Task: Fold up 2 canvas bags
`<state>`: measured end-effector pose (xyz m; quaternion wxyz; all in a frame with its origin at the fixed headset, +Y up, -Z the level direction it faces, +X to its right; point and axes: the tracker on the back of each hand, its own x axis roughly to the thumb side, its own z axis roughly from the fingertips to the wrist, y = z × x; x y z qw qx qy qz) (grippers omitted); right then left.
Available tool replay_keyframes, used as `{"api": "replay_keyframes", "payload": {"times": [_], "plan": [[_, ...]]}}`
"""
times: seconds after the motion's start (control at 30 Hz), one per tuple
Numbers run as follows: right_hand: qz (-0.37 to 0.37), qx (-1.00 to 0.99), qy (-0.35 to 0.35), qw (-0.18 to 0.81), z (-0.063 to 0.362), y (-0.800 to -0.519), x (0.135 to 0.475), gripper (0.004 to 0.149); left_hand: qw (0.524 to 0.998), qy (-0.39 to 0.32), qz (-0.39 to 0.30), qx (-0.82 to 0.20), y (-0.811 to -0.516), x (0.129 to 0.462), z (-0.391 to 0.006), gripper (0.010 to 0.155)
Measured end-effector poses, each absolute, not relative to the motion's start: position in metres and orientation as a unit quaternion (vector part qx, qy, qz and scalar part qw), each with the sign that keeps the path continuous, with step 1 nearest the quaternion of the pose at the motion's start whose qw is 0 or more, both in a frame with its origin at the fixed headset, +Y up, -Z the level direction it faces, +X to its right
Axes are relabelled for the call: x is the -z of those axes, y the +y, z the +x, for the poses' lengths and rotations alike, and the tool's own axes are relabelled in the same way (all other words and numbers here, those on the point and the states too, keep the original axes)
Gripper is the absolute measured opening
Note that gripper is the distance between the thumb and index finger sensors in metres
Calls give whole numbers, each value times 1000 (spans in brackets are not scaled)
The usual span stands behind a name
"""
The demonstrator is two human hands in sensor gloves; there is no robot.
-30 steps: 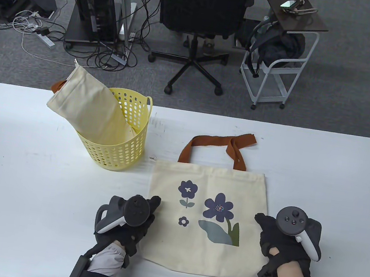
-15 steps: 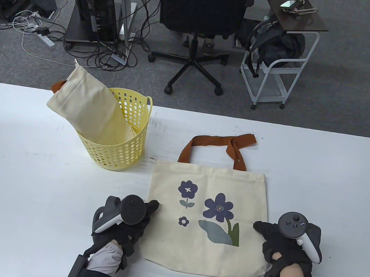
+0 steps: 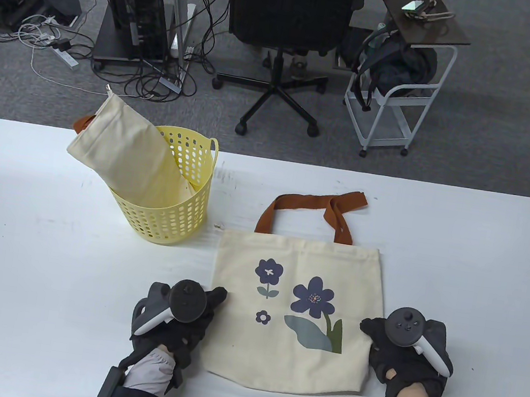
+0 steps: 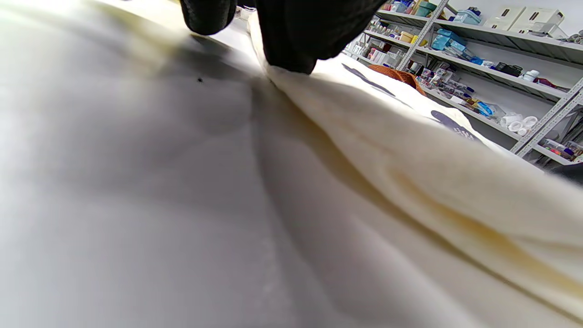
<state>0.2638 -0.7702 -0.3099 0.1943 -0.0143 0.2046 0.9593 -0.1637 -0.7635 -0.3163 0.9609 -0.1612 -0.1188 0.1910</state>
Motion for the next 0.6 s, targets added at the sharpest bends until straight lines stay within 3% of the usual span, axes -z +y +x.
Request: {"api": "replay_keyframes", "payload": {"times": [0.27,0.47,0.6], "plan": [[-49,-951,176,250,271,-771,311,47,942,-115,-186,-254,-767,320,-178,54],[-76,-932,168,311,279,-771,310,47,925,-130,-234,-270,-768,322,-186,70],[-84,-924,166,334,282,-771,310,47,935,-122,-209,-260,-768,320,-184,71]]}}
